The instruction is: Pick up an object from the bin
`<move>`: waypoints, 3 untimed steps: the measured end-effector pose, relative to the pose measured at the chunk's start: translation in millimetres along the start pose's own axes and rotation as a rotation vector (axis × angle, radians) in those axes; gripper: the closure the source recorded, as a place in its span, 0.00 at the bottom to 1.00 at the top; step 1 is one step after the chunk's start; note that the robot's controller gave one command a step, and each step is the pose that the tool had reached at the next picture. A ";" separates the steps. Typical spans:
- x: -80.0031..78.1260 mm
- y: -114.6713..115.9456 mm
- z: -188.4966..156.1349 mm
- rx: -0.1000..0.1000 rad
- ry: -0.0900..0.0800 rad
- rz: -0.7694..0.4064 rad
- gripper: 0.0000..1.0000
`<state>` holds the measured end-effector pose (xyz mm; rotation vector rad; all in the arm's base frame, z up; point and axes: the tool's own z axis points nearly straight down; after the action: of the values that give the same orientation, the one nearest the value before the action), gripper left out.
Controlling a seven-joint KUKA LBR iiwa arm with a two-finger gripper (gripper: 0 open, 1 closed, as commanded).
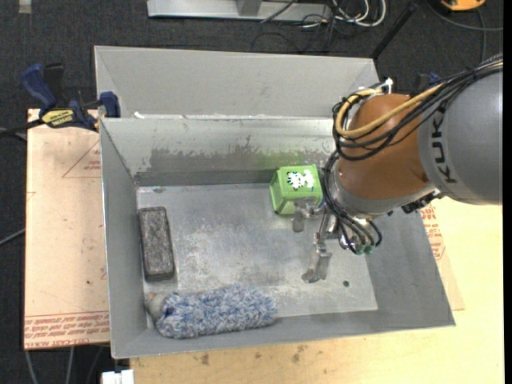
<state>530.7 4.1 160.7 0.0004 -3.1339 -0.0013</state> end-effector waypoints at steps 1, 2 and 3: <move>-1.8 0.0 -4.1 0.000 -0.008 0.000 0.00; -0.4 36.2 22.7 0.001 -0.010 -0.101 0.00; 7.8 62.7 45.3 0.001 -0.007 -0.352 0.00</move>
Offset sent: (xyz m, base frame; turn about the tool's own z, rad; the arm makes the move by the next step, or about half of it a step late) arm -0.0070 0.1273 -0.0907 -0.3557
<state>522.6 66.8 115.4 0.5511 -3.0927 -0.0021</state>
